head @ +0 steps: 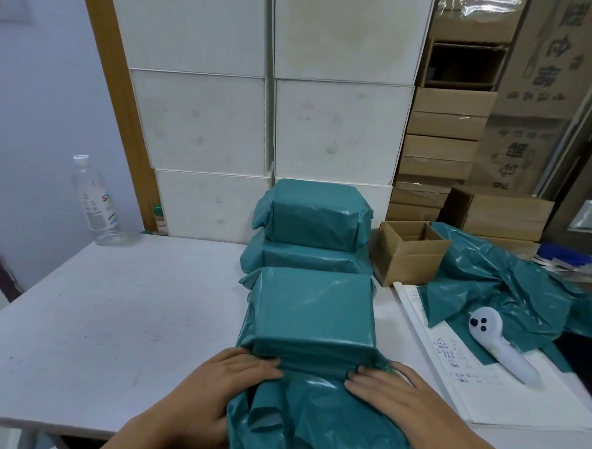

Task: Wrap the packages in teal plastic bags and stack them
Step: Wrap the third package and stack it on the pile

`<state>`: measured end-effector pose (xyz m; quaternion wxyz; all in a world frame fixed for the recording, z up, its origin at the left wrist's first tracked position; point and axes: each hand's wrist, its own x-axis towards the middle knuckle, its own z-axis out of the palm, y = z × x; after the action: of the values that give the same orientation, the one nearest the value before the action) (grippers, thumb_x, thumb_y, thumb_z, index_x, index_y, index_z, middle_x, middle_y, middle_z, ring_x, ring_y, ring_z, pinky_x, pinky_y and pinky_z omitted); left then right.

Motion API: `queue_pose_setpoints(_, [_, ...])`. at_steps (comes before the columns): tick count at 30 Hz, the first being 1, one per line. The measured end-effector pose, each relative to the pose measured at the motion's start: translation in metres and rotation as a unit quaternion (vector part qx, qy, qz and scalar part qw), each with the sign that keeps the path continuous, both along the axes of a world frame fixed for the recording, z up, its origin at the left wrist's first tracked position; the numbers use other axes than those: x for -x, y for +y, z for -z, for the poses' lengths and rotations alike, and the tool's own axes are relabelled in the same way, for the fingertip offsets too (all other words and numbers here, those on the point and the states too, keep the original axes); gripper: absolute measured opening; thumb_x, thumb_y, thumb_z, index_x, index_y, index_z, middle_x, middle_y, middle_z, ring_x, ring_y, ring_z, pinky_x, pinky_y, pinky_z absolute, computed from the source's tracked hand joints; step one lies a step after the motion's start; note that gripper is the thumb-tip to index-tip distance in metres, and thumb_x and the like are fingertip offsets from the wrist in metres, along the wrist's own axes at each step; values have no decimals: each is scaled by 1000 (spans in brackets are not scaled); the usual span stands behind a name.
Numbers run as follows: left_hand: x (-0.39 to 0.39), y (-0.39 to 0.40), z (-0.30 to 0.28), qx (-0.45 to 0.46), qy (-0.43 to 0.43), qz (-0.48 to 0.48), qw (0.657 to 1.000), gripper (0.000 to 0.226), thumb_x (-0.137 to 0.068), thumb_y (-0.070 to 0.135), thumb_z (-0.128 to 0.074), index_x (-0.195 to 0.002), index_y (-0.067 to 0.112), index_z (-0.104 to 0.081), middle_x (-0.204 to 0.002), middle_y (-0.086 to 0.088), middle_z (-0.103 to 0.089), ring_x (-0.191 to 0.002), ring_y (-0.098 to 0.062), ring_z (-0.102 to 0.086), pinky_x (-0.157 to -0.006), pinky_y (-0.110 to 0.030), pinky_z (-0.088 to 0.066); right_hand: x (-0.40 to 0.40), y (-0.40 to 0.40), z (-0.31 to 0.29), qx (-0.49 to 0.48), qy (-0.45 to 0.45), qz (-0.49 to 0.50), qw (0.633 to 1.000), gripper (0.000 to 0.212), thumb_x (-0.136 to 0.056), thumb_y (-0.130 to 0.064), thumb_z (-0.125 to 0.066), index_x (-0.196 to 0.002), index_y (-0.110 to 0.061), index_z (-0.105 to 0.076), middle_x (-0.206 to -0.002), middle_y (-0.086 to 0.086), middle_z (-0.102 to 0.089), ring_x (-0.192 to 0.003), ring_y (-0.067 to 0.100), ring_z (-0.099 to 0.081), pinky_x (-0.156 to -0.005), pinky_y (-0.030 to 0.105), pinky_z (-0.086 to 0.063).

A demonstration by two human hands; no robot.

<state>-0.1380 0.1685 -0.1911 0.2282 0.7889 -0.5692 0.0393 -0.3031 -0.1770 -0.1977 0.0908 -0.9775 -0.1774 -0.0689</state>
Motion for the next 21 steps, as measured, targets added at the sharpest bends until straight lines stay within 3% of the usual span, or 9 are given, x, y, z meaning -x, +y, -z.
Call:
queue_pose_setpoints(3, [1,0,-2,23,28,-3,999,63,-93,43,-74,-150,47,-50,-158,28,-48,-142,9,-47,-120,-21,-32,-2,-3,-5,-32,7,0,999,60,-103,-26,-43,-161,-37,-36,-165,-30,-31,-155,-3,-24,-122,18,-6])
queue_pose_setpoints(7, [0,1,-1,7,-5,5,1000,65,-92,53,-72,-152,40,-51,-164,22,-42,-148,5,-41,-126,-25,-27,-5,-2,-7,-39,-29,-1,999,65,-100,-15,-53,-158,-39,-40,-163,-31,-35,-153,-3,-27,-120,17,-13])
queue_pose_setpoints(9, [-2,2,3,4,-49,10,999,65,-89,53,-74,-149,35,-55,-162,19,-47,-148,2,-44,-125,-31,-33,-6,1,-2,-24,-76,-5,997,51,-103,-22,-46,-152,-36,-50,-159,-28,-43,-151,0,-34,-120,18,-16])
queue_pose_setpoints(11, [-4,2,8,20,-59,17,998,58,-87,41,-78,-142,32,-62,-155,19,-55,-143,0,-51,-120,-36,-42,-6,2,3,-24,-119,-14,992,43,-105,-29,-41,-141,-33,-63,-150,-24,-55,-145,3,-44,-120,25,-22])
queue_pose_setpoints(15, [-5,4,10,87,-56,9,995,39,-89,27,-83,-126,29,-73,-128,18,-72,-122,2,-66,-111,-35,-50,-2,8,-3,-33,-198,-11,980,35,-111,-32,-43,-117,-32,-78,-124,-27,-69,-126,0,-60,-117,33,-29])
queue_pose_setpoints(18, [1,4,1,125,-13,-29,992,33,-92,34,-79,-124,32,-74,-124,30,-69,-114,8,-65,-106,-22,-48,-4,3,-3,-63,-182,15,981,27,-109,-30,-51,-111,-38,-76,-114,-33,-68,-112,-6,-64,-109,24,-37])
queue_pose_setpoints(20, [5,4,-8,158,62,-77,982,35,-93,41,-72,-128,42,-69,-123,37,-66,-110,5,-63,-96,-15,-50,-6,1,-2,-153,-136,87,975,27,-100,-29,-62,-109,-53,-71,-112,-37,-66,-104,-13,-62,-99,10,-43])
queue_pose_setpoints(21, [6,3,-12,175,110,-98,974,40,-90,37,-70,-129,46,-66,-121,35,-67,-108,1,-65,-92,-18,-54,-3,4,-7,-228,-86,119,963,34,-92,-25,-71,-105,-57,-70,-111,-31,-69,-100,-12,-64,-91,7,-47])
